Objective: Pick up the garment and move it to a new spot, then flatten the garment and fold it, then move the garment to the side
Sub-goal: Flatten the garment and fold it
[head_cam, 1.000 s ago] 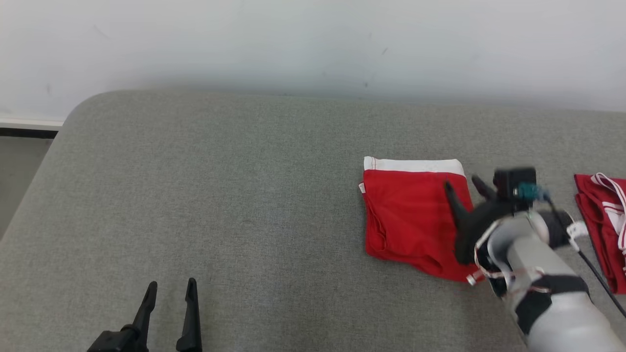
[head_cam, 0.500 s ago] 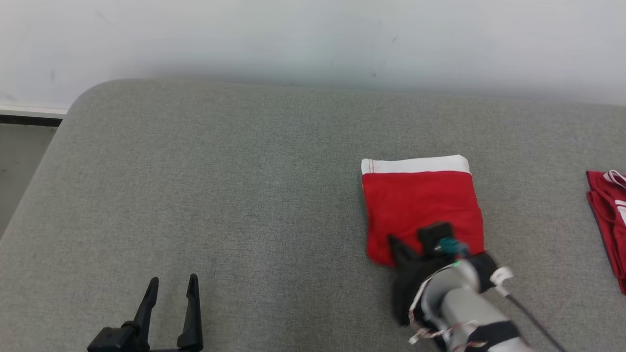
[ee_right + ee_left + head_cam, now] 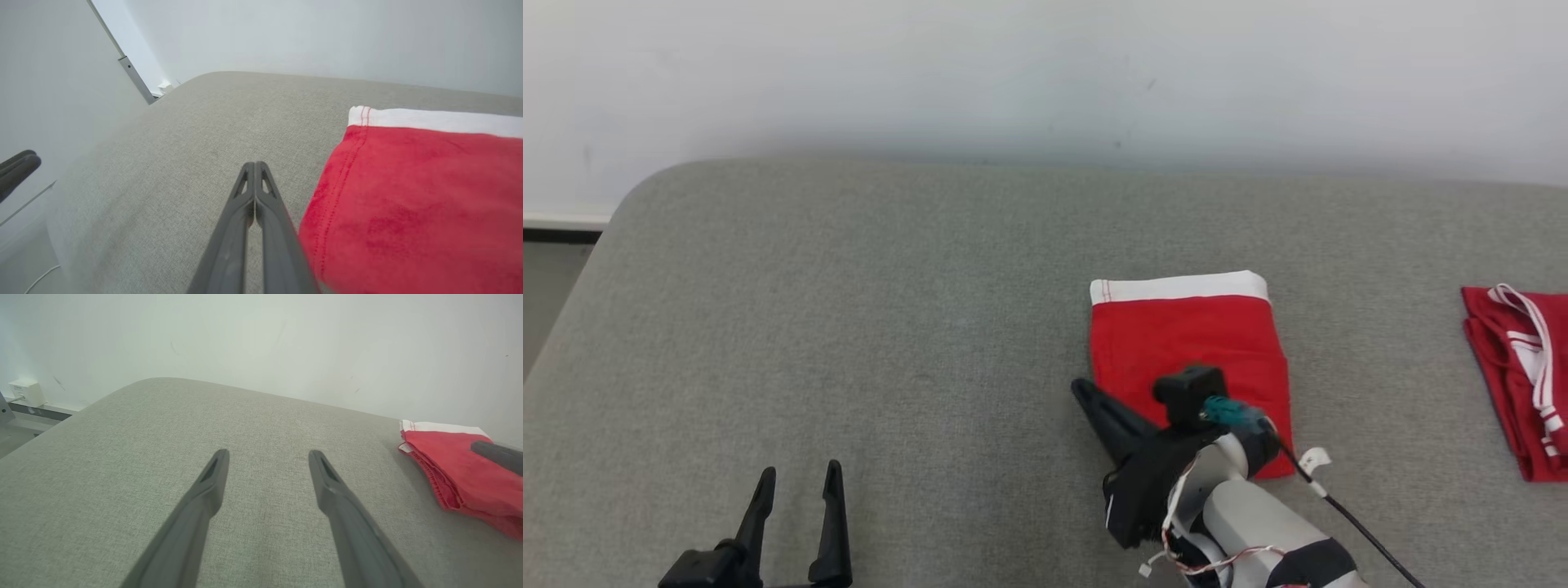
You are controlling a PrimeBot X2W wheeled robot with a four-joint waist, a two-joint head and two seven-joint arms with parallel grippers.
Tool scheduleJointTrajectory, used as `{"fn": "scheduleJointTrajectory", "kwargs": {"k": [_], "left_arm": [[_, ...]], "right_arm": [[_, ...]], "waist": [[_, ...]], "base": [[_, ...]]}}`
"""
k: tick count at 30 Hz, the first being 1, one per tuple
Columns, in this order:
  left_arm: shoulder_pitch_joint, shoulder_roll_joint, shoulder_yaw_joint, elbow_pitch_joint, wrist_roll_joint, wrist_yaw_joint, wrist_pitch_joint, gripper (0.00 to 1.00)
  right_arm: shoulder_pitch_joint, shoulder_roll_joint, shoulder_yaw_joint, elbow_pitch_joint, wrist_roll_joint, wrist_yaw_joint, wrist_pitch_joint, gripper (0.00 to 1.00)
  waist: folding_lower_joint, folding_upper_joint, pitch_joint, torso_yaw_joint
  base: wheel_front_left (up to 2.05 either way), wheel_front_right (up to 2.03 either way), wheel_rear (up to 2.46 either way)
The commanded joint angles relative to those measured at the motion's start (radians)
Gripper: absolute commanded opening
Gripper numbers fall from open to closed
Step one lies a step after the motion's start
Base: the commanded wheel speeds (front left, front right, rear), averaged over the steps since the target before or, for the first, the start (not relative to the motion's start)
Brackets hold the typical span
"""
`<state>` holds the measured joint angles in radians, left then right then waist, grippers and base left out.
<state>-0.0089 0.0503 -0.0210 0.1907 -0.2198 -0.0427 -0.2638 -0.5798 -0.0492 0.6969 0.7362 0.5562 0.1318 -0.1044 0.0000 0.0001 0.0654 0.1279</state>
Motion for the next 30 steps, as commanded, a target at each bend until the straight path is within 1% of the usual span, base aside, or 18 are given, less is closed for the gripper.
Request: {"fn": "scheduleJointTrajectory", "kwargs": {"k": [1,2,3,6,9,13,15,18,21,24,30], "left_arm": [[0.015,0.001,0.004,0.001,0.006,0.007,0.000,1.00],[0.018,0.001,0.007,-0.001,0.003,0.009,0.000,1.00],[0.020,0.001,0.011,-0.004,0.001,0.015,0.000,1.00],[0.037,0.001,0.029,-0.013,-0.002,0.025,0.000,1.00],[0.046,0.000,0.045,-0.024,-0.008,0.030,0.000,1.00],[0.051,0.001,0.066,-0.039,-0.001,0.027,0.000,1.00],[0.045,0.001,0.072,-0.039,0.004,0.020,0.000,1.00],[0.029,0.001,0.079,-0.034,0.019,0.014,0.000,1.00],[0.019,0.001,0.083,-0.025,0.029,0.008,0.000,1.00],[0.018,0.005,0.079,-0.014,0.048,-0.009,0.000,1.00],[0.028,0.004,0.095,0.009,0.059,-0.016,0.000,1.00]], "right_arm": [[0.002,-0.002,-0.015,-0.008,0.008,-0.003,-0.019,0.00],[0.007,-0.003,-0.031,-0.014,0.006,-0.003,-0.038,0.43],[0.013,-0.003,-0.053,-0.018,-0.001,-0.003,-0.058,1.00],[0.038,-0.002,-0.125,-0.025,-0.033,-0.003,-0.105,1.00],[0.065,-0.006,-0.217,-0.042,-0.082,-0.003,-0.129,1.00],[0.122,-0.032,-0.343,-0.103,-0.156,-0.003,-0.144,1.00],[0.151,-0.058,-0.395,-0.135,-0.201,-0.003,-0.146,1.00],[0.201,-0.077,-0.454,-0.176,-0.244,-0.003,-0.132,1.00],[0.243,-0.104,-0.489,-0.212,-0.264,-0.003,-0.111,1.00],[0.282,-0.130,-0.495,-0.233,-0.283,-0.003,-0.095,1.00],[0.325,-0.160,-0.504,-0.242,-0.260,-0.003,-0.098,1.00]], "waist": [[0.0000,-0.0001,-0.024,-0.023],[0.0000,-0.0001,-0.031,-0.031],[0.0000,-0.0001,-0.040,-0.039],[0.0000,-0.0001,-0.070,-0.066],[0.0000,-0.0001,-0.089,-0.091],[0.0000,-0.0001,-0.108,-0.120],[0.0000,-0.0001,-0.115,-0.131],[0.0000,-0.0001,-0.125,-0.144],[0.0000,-0.0001,-0.135,-0.158],[0.0000,-0.0001,-0.144,-0.170],[0.0000,-0.0001,-0.156,-0.187]], "base": [[0.00,0.00,0.00],[0.00,0.00,0.00],[0.00,0.00,0.00],[0.00,0.00,0.00],[0.00,0.00,0.00],[0.00,0.00,0.00],[0.00,0.00,0.00],[0.00,0.00,0.00],[0.00,0.00,0.00],[0.00,0.00,0.00],[0.00,0.00,0.00]]}}
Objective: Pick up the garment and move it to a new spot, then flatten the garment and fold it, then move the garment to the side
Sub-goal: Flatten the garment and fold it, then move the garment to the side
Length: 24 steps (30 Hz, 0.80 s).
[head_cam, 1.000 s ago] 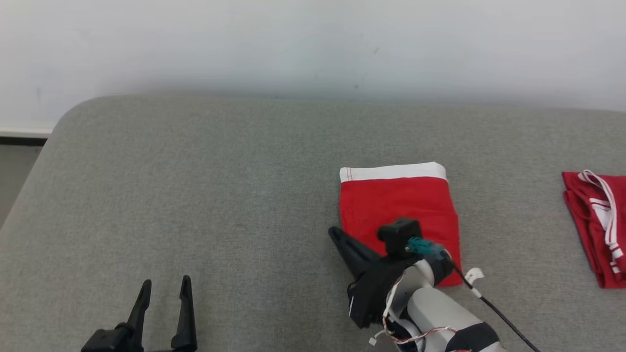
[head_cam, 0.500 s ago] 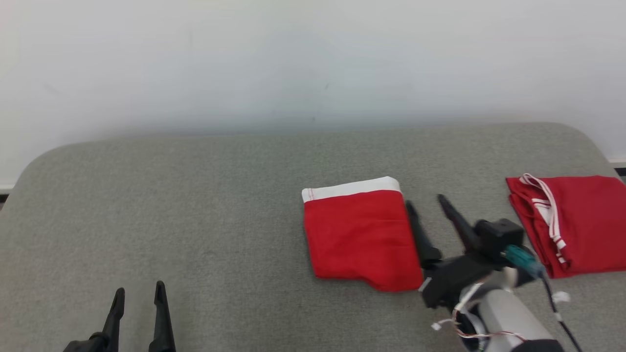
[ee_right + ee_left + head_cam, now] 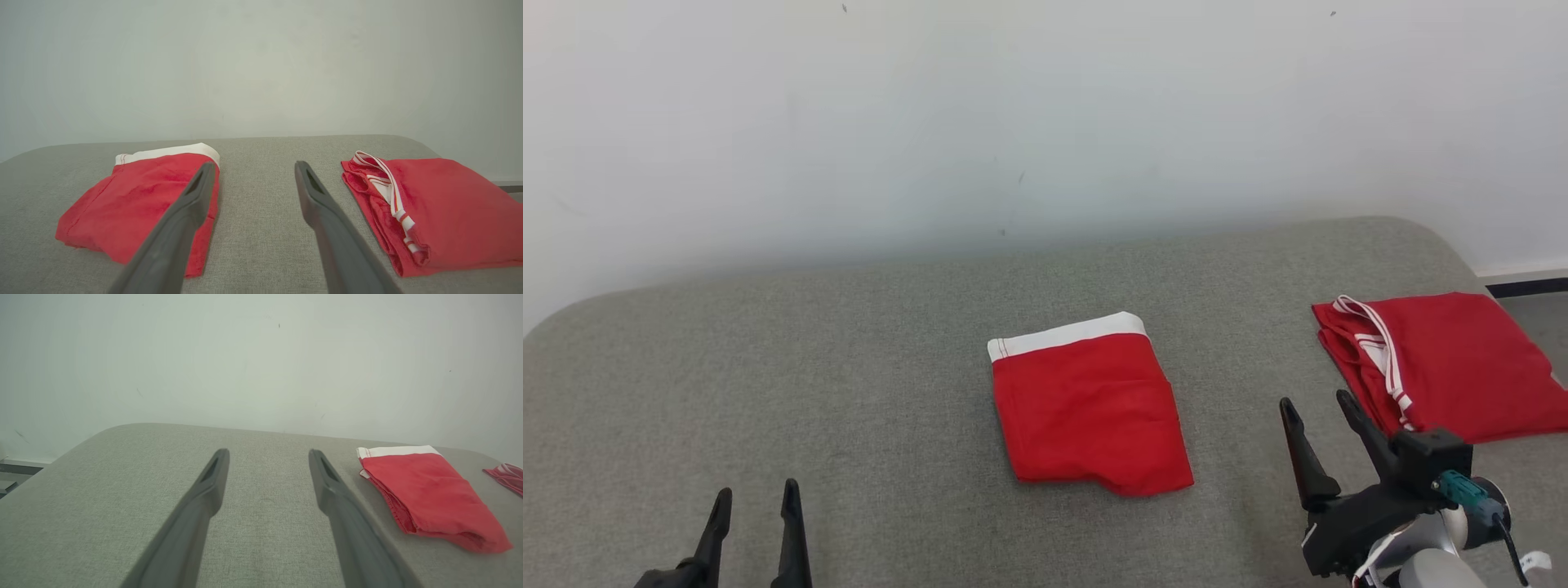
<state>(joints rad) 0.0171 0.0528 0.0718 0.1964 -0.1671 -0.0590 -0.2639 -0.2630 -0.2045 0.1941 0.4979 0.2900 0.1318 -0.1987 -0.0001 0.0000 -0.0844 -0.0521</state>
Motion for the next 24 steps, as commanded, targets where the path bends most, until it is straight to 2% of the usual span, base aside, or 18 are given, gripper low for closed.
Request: {"fn": "scheduleJointTrajectory", "kwargs": {"k": [1,12,24], "left_arm": [[0.006,0.002,0.005,0.006,0.009,0.000,0.000,1.00],[0.061,-0.001,0.026,0.028,0.015,0.005,0.000,1.00],[0.055,-0.002,0.032,0.029,0.032,-0.002,0.000,1.00]], "right_arm": [[0.017,-0.008,-0.003,-0.001,0.011,-0.003,-0.005,1.00],[0.052,0.006,0.003,0.011,0.034,-0.003,0.000,1.00],[0.060,0.027,-0.012,0.019,0.017,-0.003,0.003,1.00]], "waist": [[0.0001,0.0000,-0.008,-0.010],[0.0001,0.0000,-0.011,-0.038],[0.0001,0.0000,-0.010,-0.028]], "base": [[0.00,0.00,0.00],[0.00,0.00,0.00],[0.00,0.00,0.00]]}}
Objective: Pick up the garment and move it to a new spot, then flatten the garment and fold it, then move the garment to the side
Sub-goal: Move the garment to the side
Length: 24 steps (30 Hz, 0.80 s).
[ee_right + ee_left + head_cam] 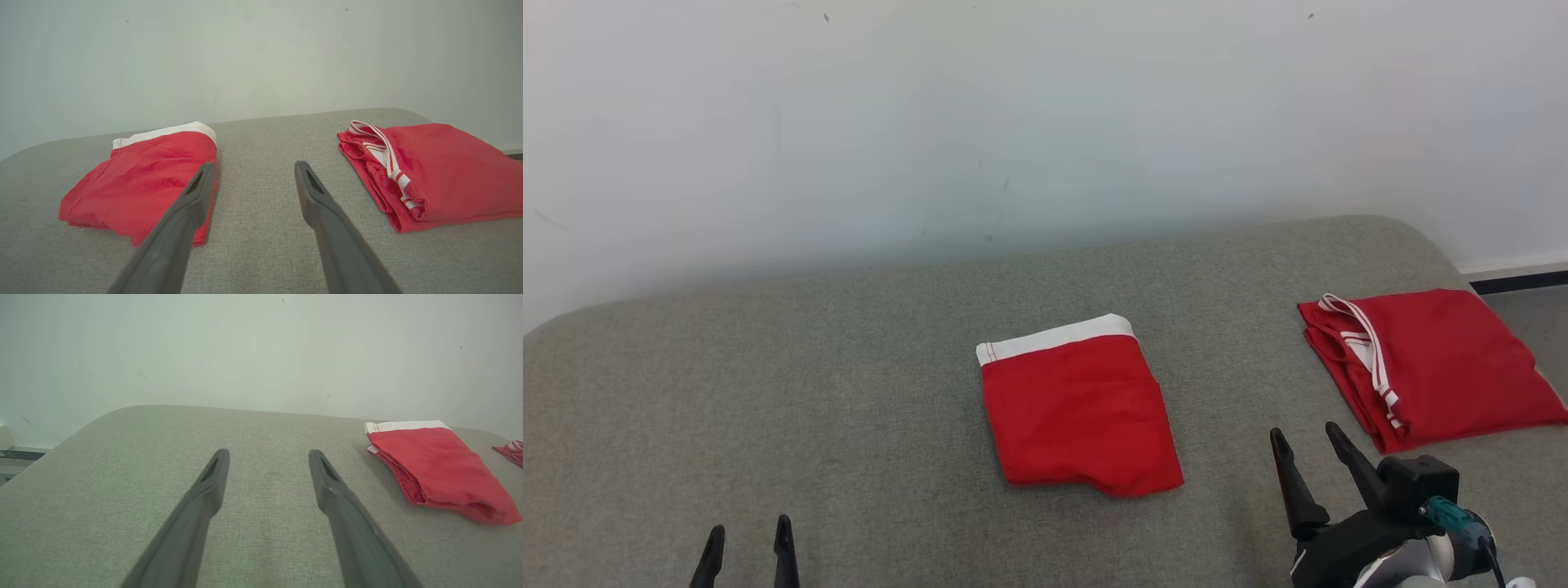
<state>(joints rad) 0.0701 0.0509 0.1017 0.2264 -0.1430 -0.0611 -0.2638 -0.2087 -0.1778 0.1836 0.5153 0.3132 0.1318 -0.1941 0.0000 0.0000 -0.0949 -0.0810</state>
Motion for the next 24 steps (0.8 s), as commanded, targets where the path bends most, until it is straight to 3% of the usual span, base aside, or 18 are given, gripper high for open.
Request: {"fn": "scheduleJointTrajectory", "kwargs": {"k": [1,17,24], "left_arm": [[0.004,0.000,0.000,-0.001,0.009,0.000,0.000,1.00],[0.008,0.000,-0.034,-0.013,0.003,0.005,0.000,1.00],[0.008,0.000,-0.067,-0.025,-0.008,0.011,0.000,1.00]], "right_arm": [[0.005,0.002,-0.002,0.003,-0.008,-0.003,0.000,1.00],[0.000,0.016,-0.005,0.016,0.003,-0.003,0.016,1.00],[-0.081,0.003,0.028,0.033,0.012,-0.003,0.064,1.00]], "waist": [[0.0000,0.0000,0.001,0.001],[0.0000,0.0000,0.010,0.027],[0.0000,0.0000,0.016,0.080]], "base": [[0.00,0.00,0.00],[0.00,0.00,0.00],[0.00,0.00,0.00]]}}
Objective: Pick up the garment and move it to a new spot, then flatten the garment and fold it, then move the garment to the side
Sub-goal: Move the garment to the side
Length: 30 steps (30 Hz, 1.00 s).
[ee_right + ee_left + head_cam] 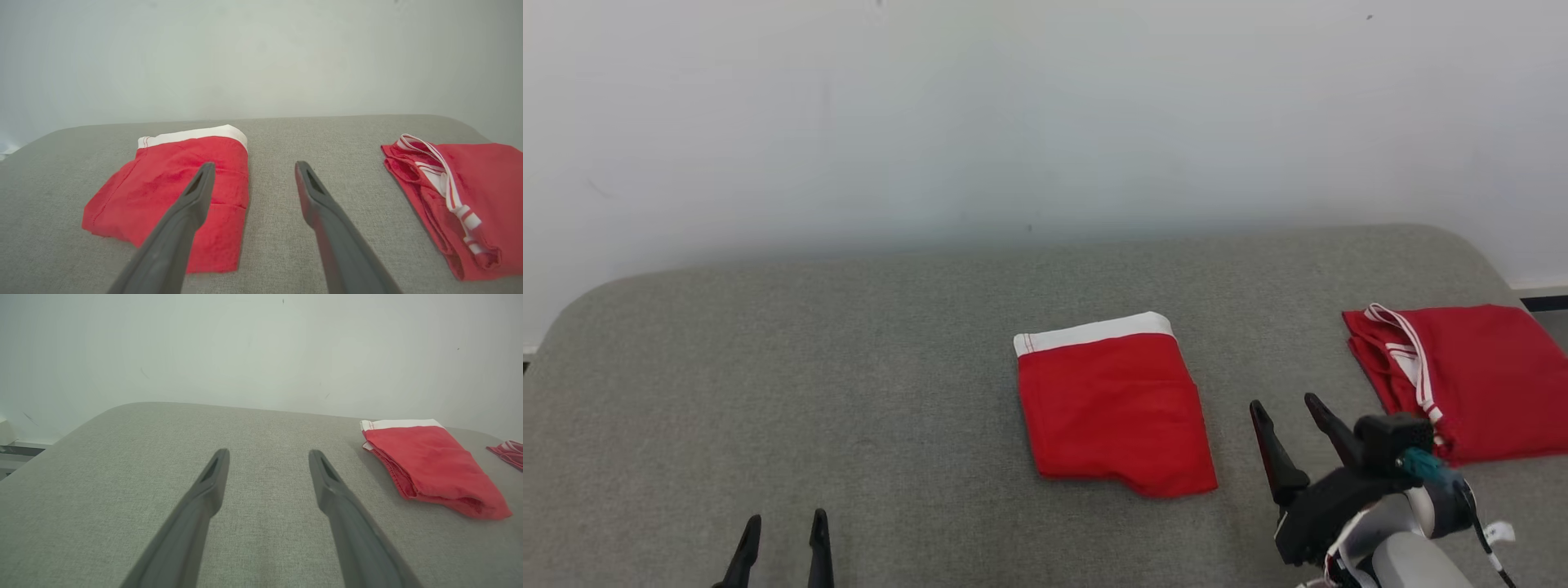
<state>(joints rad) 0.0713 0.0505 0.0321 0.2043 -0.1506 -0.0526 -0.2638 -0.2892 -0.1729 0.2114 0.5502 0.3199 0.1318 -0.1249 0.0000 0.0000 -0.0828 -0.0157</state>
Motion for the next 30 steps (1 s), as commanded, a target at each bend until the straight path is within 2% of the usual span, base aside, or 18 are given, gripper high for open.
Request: {"fn": "scheduleJointTrajectory", "kwargs": {"k": [1,9,17,21,24,29,30], "left_arm": [[0.007,0.000,-0.004,-0.005,0.002,0.004,0.000,1.00],[-0.008,0.000,-0.051,-0.017,0.002,0.003,0.000,1.00],[-0.049,0.000,-0.078,-0.024,0.003,-0.007,0.000,1.00],[-0.068,0.000,-0.090,-0.023,-0.005,-0.010,0.000,1.00],[-0.074,0.001,-0.095,-0.022,-0.010,-0.009,0.000,1.00],[-0.080,0.000,-0.099,-0.017,-0.018,-0.006,0.000,1.00],[-0.081,0.001,-0.098,-0.018,-0.020,-0.006,0.000,1.00]], "right_arm": [[-0.019,-0.004,0.004,0.009,0.008,-0.003,0.009,1.00],[-0.177,0.006,-0.022,0.205,0.025,-0.003,0.124,1.00],[-0.298,-0.022,-0.095,0.407,-0.018,-0.003,0.219,1.00],[-0.331,-0.029,-0.123,0.483,-0.032,-0.003,0.248,1.00],[-0.343,-0.006,-0.138,0.525,-0.012,-0.003,0.271,1.00],[-0.327,0.032,-0.085,0.574,0.007,0.001,0.363,1.00],[-0.327,0.026,-0.064,0.567,0.001,0.002,0.365,0.75]], "waist": [[0.0000,0.0000,0.008,0.025],[0.0000,0.0000,0.055,0.140],[0.0000,0.0000,0.143,0.248],[0.0000,0.0000,0.174,0.276],[0.0000,0.0000,0.185,0.283],[0.0000,0.0000,0.185,0.272],[0.0000,0.0000,0.183,0.265]], "base": [[0.00,0.00,0.00],[0.00,0.00,0.00],[0.00,0.00,0.00],[0.00,0.00,0.00],[0.00,0.00,0.00],[0.00,0.00,0.00],[0.00,0.00,0.00]]}}
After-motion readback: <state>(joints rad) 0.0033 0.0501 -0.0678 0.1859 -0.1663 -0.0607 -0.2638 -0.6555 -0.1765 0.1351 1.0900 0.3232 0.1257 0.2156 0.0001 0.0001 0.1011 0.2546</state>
